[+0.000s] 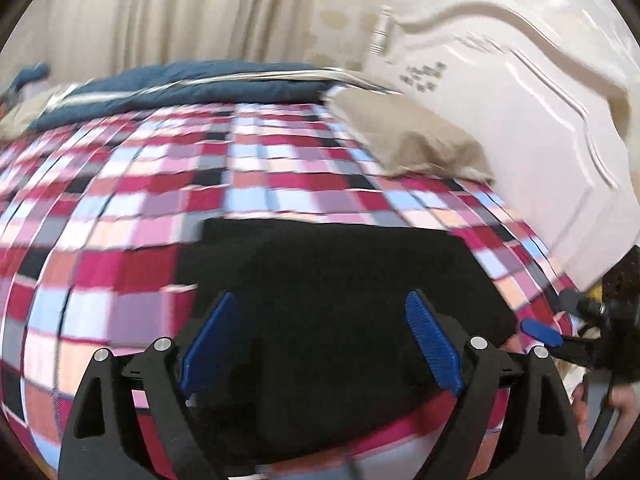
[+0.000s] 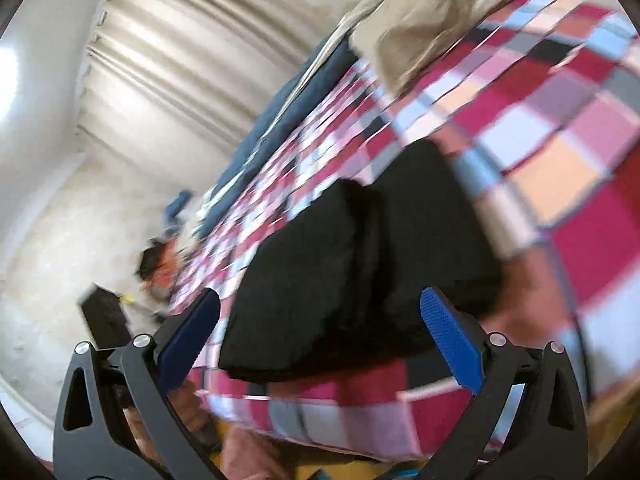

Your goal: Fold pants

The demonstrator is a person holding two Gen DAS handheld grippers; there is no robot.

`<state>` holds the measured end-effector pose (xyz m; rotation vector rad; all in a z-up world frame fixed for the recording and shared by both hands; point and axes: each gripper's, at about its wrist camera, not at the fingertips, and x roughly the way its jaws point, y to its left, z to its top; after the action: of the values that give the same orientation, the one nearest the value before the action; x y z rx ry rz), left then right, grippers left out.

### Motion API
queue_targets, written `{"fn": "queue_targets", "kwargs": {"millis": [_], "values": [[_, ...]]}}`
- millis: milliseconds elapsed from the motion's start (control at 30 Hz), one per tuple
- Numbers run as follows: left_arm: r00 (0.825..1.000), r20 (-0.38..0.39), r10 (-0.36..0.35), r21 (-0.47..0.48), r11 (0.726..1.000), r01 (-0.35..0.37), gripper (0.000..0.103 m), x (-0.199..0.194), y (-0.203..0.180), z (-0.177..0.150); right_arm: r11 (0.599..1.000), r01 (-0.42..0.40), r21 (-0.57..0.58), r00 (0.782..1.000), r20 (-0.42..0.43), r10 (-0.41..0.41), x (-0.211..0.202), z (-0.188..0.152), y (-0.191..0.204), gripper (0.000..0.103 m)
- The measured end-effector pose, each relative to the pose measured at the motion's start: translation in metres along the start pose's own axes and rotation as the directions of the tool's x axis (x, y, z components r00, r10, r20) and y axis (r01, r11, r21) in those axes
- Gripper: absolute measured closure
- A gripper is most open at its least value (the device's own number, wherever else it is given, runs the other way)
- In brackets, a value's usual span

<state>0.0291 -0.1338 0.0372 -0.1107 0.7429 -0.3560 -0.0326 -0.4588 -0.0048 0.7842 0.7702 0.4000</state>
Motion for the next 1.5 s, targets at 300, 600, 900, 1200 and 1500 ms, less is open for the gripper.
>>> {"fn": "queue_targets", "kwargs": {"millis": [300,600,900,1200,1500], "values": [[0.995,-0.074,0.069,-0.245,0.966,-0.085,0.017,0.005,0.116,-0.039,0.993,0.11,-0.047,0.985,-0.128,-0.115,0.058,0.03,0.001,0.003],[0.994,-0.1,0.041,-0.315,0.946,-0.071,0.017,0.013,0.142,-0.064,0.982,0.168,-0.09,0.965,-0.188,-0.183,0.082,0.035,0.005,0.003],[0.995,-0.088,0.039,-0.281,0.958,-0.062,0.015,0.014,0.143,-0.069,0.989,0.09,-0.118,0.926,-0.355,-0.127,0.12,0.007,0.018,0.059],[0.997,-0.074,-0.025,-0.336,0.942,-0.001,0.015,0.011,0.144,-0.064,0.987,0.078,-0.139,0.963,-0.244,-0.111,0.082,0.026,0.027,0.091],[0.99,-0.081,-0.112,-0.264,0.961,0.087,0.015,0.016,0.102,-0.052,0.969,0.197,-0.146,0.954,-0.201,-0.224,0.052,0.058,-0.015,0.091]]}}
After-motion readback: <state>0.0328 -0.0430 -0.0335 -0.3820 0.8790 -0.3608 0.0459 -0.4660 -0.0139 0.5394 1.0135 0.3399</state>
